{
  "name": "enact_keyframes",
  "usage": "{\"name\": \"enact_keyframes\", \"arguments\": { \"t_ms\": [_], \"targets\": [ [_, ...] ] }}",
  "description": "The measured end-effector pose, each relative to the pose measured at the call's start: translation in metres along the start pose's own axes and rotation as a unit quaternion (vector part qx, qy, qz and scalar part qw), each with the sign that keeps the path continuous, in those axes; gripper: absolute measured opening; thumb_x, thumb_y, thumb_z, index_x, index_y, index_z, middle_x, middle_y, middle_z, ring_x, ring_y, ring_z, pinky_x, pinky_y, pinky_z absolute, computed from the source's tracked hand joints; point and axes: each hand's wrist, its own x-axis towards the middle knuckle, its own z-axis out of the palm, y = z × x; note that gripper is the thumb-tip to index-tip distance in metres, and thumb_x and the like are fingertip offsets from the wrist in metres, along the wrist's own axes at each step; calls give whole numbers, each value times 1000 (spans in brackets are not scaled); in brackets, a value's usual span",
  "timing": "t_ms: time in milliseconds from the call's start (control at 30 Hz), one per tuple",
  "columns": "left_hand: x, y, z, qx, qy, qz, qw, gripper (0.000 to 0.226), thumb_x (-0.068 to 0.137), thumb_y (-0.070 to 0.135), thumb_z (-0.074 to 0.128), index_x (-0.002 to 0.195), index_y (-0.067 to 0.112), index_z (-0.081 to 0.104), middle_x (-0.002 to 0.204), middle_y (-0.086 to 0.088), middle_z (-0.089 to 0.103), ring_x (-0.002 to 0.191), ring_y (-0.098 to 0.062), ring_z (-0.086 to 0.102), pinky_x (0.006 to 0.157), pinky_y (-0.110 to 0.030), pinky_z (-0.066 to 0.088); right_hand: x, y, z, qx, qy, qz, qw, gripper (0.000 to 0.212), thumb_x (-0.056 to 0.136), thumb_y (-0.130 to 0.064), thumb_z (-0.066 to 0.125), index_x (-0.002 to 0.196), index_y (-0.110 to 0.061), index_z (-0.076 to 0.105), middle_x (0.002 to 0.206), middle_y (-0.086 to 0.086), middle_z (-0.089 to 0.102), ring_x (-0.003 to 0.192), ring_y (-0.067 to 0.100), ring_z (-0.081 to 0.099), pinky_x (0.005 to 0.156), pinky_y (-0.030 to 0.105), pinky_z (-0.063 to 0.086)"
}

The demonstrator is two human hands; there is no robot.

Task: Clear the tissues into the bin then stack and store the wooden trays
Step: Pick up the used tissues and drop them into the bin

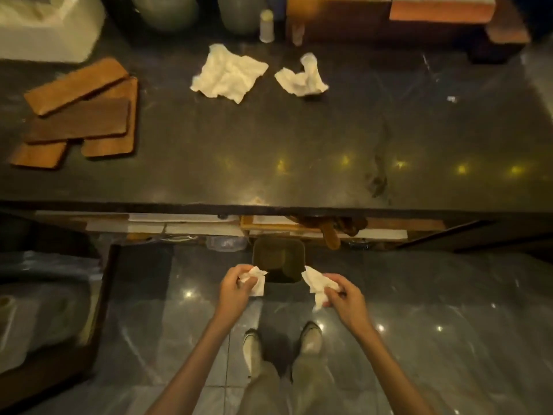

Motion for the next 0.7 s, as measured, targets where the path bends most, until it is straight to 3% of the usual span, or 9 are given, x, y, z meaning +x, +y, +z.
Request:
{"name": "enact_keyframes", "arguments": {
  "t_ms": [100,167,233,367,433,500,533,633,700],
  "targets": [
    [55,-60,24,9,1,37,999,21,94,6,56,109,22,59,117,-8,54,100,-11,57,84,-29,53,47,47,34,20,23,26,999,28,91,2,57,115,-9,67,118,10,63,104,22,62,78,25,55],
    [96,-105,47,-8,8,41,999,21,96,8,52,114,18,57,119,-7,49,98,-14,58,70,-24,58,86,80,62,46,30,35,998,24,91,0,59,113,-5,68,118,12,64,107,22,61,85,26,52],
    [136,-150,68,-20,38,45,998,20,96,6,52,115,11,58,121,-9,47,97,-16,60,63,-22,59,122,113,90,91,56,34,994,18,92,-7,62,108,-3,69,112,11,68,103,18,64,81,19,52],
    [201,-231,106,5,44,58,997,19,96,8,52,110,20,55,121,-9,47,95,-9,57,69,-10,53,181,186,135,149,108,49,982,13,84,0,70,97,1,68,103,4,67,93,14,64,75,17,53],
    [229,-264,123,9,24,35,999,22,98,11,51,117,21,51,127,-9,47,102,-11,56,80,-18,53,208,220,151,148,107,51,982,18,81,6,70,97,-1,65,98,2,66,87,12,63,65,12,53],
    [257,-289,137,-15,-2,48,999,30,98,6,47,127,14,50,135,-10,49,119,-20,53,100,-35,49,236,248,165,141,122,53,981,24,80,3,72,102,-4,64,95,2,67,84,13,64,63,12,52],
    [270,-299,143,-12,3,58,998,32,98,3,47,128,13,52,134,-6,52,121,-18,52,103,-34,47,249,260,172,146,132,59,979,28,80,1,73,106,-5,63,95,4,68,83,12,65,64,12,52],
    [301,-322,161,-33,36,48,998,29,94,0,54,114,20,59,103,13,59,92,-3,56,77,-9,50,282,286,189,223,137,93,961,32,82,2,72,111,1,59,101,17,68,79,17,67,58,19,57],
    [320,-335,174,-33,42,39,998,26,91,-5,56,106,16,63,88,14,59,77,0,54,70,-13,51,301,298,197,228,136,102,959,30,82,3,71,110,5,59,105,20,65,83,23,67,58,26,60]
  ]
}}
